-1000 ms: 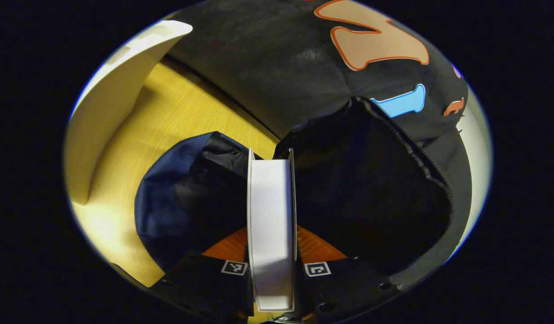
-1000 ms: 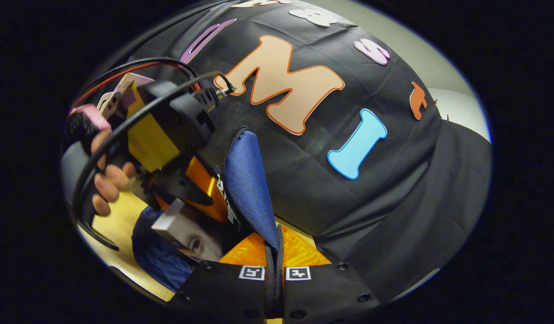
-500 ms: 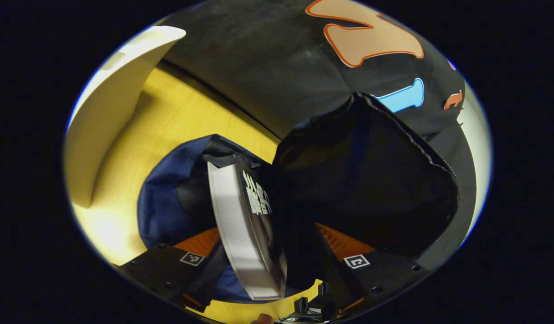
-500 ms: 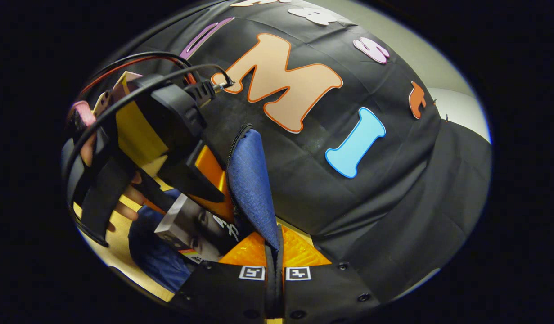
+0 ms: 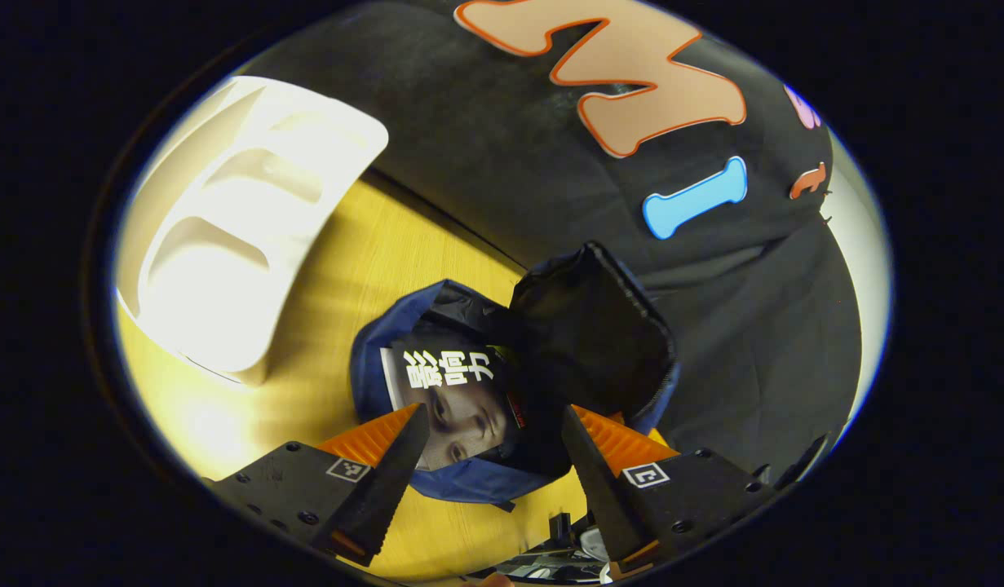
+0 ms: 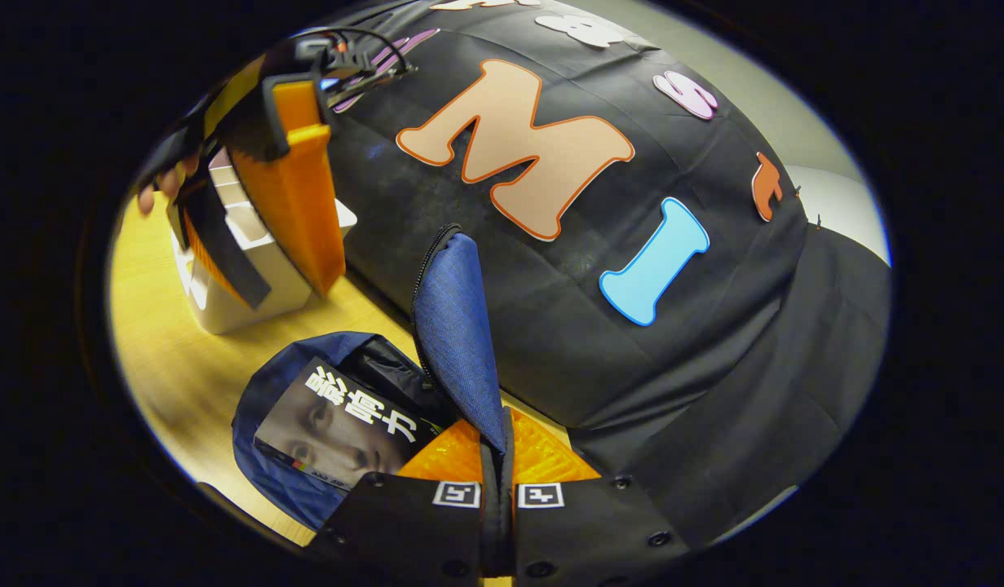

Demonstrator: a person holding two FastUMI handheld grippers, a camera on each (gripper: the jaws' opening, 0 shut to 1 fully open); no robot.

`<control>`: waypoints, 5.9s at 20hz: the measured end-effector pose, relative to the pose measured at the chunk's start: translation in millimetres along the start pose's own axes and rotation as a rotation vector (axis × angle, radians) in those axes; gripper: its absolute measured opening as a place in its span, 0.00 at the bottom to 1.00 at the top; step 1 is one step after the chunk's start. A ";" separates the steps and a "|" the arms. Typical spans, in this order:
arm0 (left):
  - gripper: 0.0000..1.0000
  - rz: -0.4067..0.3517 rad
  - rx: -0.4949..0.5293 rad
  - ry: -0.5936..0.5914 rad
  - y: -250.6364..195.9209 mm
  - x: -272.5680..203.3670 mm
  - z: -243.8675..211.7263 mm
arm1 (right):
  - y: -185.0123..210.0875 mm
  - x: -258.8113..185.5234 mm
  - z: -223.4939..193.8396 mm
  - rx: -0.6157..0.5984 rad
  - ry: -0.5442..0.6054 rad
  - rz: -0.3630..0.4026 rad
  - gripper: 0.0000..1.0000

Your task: Open the schoolbag, grab two books from the bookshelf and put them into the schoolbag.

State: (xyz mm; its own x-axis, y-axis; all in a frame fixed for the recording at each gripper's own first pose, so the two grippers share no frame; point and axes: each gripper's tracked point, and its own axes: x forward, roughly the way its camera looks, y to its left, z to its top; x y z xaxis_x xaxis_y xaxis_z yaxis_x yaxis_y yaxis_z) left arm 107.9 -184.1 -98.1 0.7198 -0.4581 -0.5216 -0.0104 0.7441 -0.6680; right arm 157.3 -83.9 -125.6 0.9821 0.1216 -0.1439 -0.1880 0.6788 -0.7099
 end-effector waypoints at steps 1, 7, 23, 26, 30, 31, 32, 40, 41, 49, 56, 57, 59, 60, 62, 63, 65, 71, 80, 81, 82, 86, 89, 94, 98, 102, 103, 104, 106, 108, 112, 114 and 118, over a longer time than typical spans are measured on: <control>0.92 0.004 0.017 -0.008 -2.1 -11.9 6.8 | 0.5 -0.5 -1.3 0.000 0.000 0.003 0.01; 0.95 0.049 0.108 -0.083 7.5 -88.6 69.0 | 0.8 0.2 -2.3 0.007 0.002 0.012 0.03; 0.94 0.561 0.346 -0.173 187.9 -242.4 244.5 | 6.9 2.4 -3.7 0.000 0.024 0.012 0.01; 0.94 0.625 0.360 -0.127 217.1 -240.0 249.8 | 6.2 2.8 -4.3 0.002 0.029 0.007 0.03; 0.92 0.677 0.324 -0.039 244.0 -231.6 241.1 | 5.2 3.4 -4.4 0.006 0.035 0.001 0.03; 0.89 0.684 0.314 -0.021 250.6 -230.0 240.5 | 5.6 3.8 -4.8 0.006 0.036 0.001 0.03; 0.86 0.689 0.307 -0.002 259.5 -226.9 242.1 | 6.5 3.2 -4.3 0.005 0.036 0.001 0.00; 0.43 0.766 0.341 0.187 286.4 -216.1 230.7 | 8.9 1.8 -4.5 0.003 0.037 0.005 0.01; 0.42 0.772 0.342 0.199 288.4 -213.8 230.8 | 10.1 2.6 -5.5 0.003 0.037 0.005 0.01; 0.28 0.818 0.311 0.220 292.0 -214.1 230.3 | 15.3 0.6 -6.0 -0.011 0.035 0.012 0.03; 0.24 0.788 0.262 0.146 273.9 -225.2 228.8 | 19.8 0.9 -5.2 -0.020 0.032 0.018 0.00; 0.24 0.784 0.260 0.134 270.0 -228.4 228.7 | 20.1 1.5 -5.3 -0.022 0.031 0.019 0.01; 0.24 0.787 0.263 0.115 263.8 -237.1 227.5 | 20.5 1.9 -5.1 -0.022 0.031 0.020 0.01; 0.24 0.788 0.266 0.105 260.9 -242.2 228.2 | 20.1 1.7 -5.0 -0.023 0.030 0.020 0.01; 0.22 0.798 0.261 0.095 253.2 -254.4 228.8 | 20.8 1.1 -6.1 -0.024 0.028 0.021 0.00; 0.23 0.805 0.258 0.091 249.0 -259.0 228.4 | 20.1 -0.3 -5.5 -0.025 0.027 0.021 0.03; 0.24 0.806 0.250 0.071 237.4 -272.3 229.7 | 20.8 -0.4 -5.8 -0.026 0.024 0.023 0.03; 0.24 0.778 0.259 0.009 188.0 -307.4 235.4 | 19.7 -1.0 -6.1 -0.024 0.017 0.028 0.01; 0.23 0.654 0.220 -0.081 103.7 -327.2 216.2 | 20.0 -1.6 -6.3 -0.022 0.008 0.034 0.00; 0.24 0.614 0.190 -0.091 94.6 -322.5 208.5 | 20.1 -1.3 -7.1 -0.019 0.008 0.035 0.00; 0.24 0.574 0.156 -0.104 87.0 -316.4 202.1 | 19.8 -2.6 -6.7 -0.017 0.007 0.036 0.01; 0.23 0.472 0.113 -0.155 69.4 -296.0 179.1 | 19.4 -2.2 -6.7 -0.007 0.004 0.042 0.00; 0.24 0.369 0.065 -0.155 47.6 -261.2 149.4 | 17.9 -0.8 -6.9 0.004 0.005 0.042 0.00; 0.24 0.212 0.014 -0.140 18.6 -197.9 117.5 | 14.8 -2.0 -6.8 0.017 0.006 0.038 0.01; 0.23 0.116 0.005 -0.092 -2.7 -141.4 85.8 | 11.3 -2.1 -6.0 0.035 0.008 0.030 0.03; 0.24 0.058 -0.007 -0.027 -17.7 -78.1 47.3 | 12.2 -1.9 -6.3 0.039 0.008 0.028 0.00; 0.24 0.047 -0.015 -0.013 -19.2 -63.6 39.8 | 11.5 -2.0 -6.8 0.041 0.008 0.027 0.00; 0.24 0.041 -0.023 -0.008 -18.5 -49.8 35.2 | 11.3 -1.8 -6.3 0.045 0.008 0.026 0.01; 0.24 0.024 -0.025 0.004 -18.6 -29.6 27.0 | 10.7 -2.0 -5.8 0.054 0.009 0.024 0.03; 0.23 0.005 -0.021 0.017 -20.9 -7.9 18.1 | 9.9 -1.2 -6.1 0.060 0.010 0.023 0.01; 0.24 -0.023 -0.007 0.036 -23.6 30.2 -2.3 | 11.0 -1.5 -5.2 0.060 0.006 0.025 0.00; 0.24 -0.053 -0.026 0.040 -25.5 47.8 -9.0 | 9.4 -1.8 -4.8 0.061 0.002 0.021 0.01; 0.23 -0.082 -0.152 0.039 -23.1 72.1 -21.1 | 10.0 -2.8 -3.3 0.067 -0.002 0.021 0.03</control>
State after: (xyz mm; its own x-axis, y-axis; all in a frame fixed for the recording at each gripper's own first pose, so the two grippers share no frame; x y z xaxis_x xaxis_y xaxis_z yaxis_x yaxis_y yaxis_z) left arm 145.4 -244.6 -131.5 0.6950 -0.5349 -0.4806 -0.0602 0.6227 -0.7802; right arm 152.6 -79.9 -134.5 0.9780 0.1373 -0.1568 -0.2071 0.7230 -0.6591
